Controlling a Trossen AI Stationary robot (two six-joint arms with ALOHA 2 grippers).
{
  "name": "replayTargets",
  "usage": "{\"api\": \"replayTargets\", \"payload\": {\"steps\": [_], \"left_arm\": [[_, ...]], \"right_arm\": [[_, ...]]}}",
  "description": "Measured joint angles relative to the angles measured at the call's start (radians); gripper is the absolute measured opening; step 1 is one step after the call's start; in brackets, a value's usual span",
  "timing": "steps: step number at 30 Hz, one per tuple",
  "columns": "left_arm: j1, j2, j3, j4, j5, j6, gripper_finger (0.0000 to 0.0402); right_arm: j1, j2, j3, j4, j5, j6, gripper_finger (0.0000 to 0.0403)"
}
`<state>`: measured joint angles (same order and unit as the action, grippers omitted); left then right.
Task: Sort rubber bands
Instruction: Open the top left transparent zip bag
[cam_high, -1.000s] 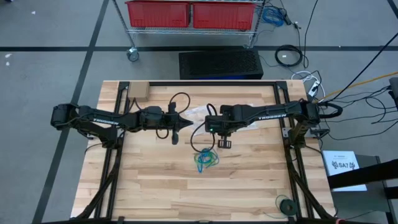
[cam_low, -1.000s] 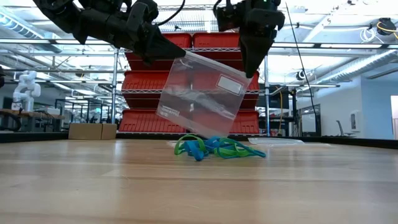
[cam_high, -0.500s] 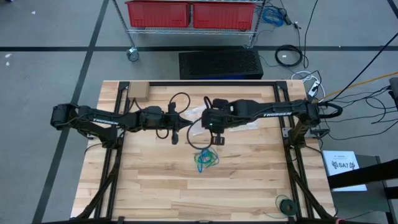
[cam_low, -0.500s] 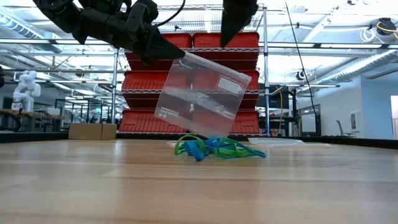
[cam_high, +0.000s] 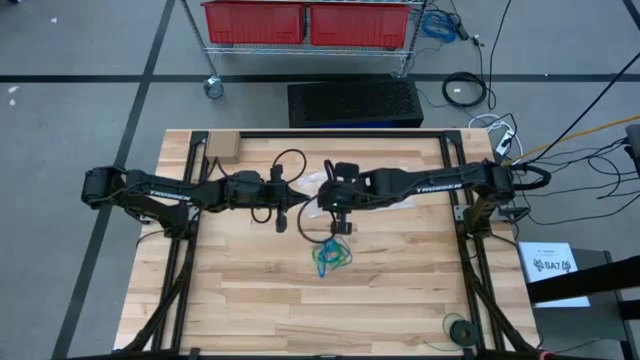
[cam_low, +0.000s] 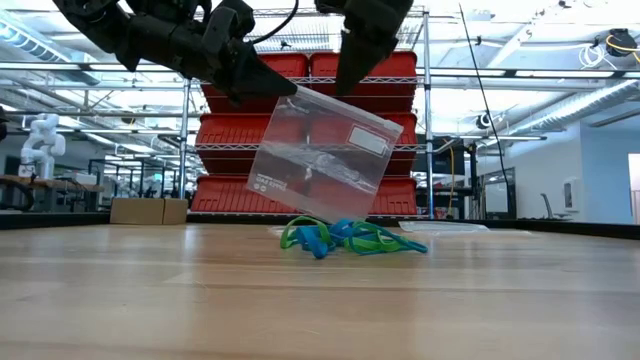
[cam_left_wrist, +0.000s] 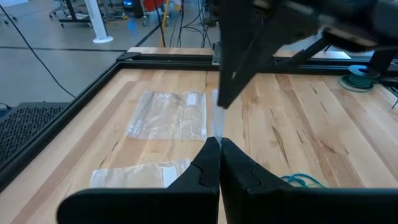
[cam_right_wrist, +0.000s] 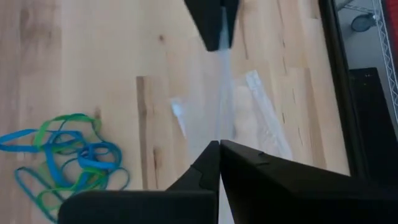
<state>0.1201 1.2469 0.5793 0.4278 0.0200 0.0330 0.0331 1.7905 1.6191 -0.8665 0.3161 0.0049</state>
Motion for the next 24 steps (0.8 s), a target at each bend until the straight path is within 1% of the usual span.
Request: {"api": "replayTargets", "payload": {"steps": [5,8,11,15,24], "left_arm": [[0.000,0.000,0.000,0.000,0.000,0.000,0.0000],[0.000,0.001,0.000,0.000,0.000,0.000,0.0000],[0.000,0.001,0.000,0.001,0.000,0.000,0.0000],[0.000,0.001,0.000,0.005,0.001,-0.001,0.0000],[0.000,0.001,0.000,0.003,0.001,-0.001,0.0000]], "right_arm": [[-0.013,0.000,-0.014,0.020,0.047,0.001,0.0000],[-0.019,0.000,-0.014,0.037,0.048,-0.007,0.0000],[-0.020,0.000,-0.014,0.052,0.036,-0.013,0.0000],[-0.020,0.009,-0.014,0.068,-0.007,-0.016,0.0000],[-0.019,0.044,-0.014,0.066,-0.023,-0.017,0.0000]]}}
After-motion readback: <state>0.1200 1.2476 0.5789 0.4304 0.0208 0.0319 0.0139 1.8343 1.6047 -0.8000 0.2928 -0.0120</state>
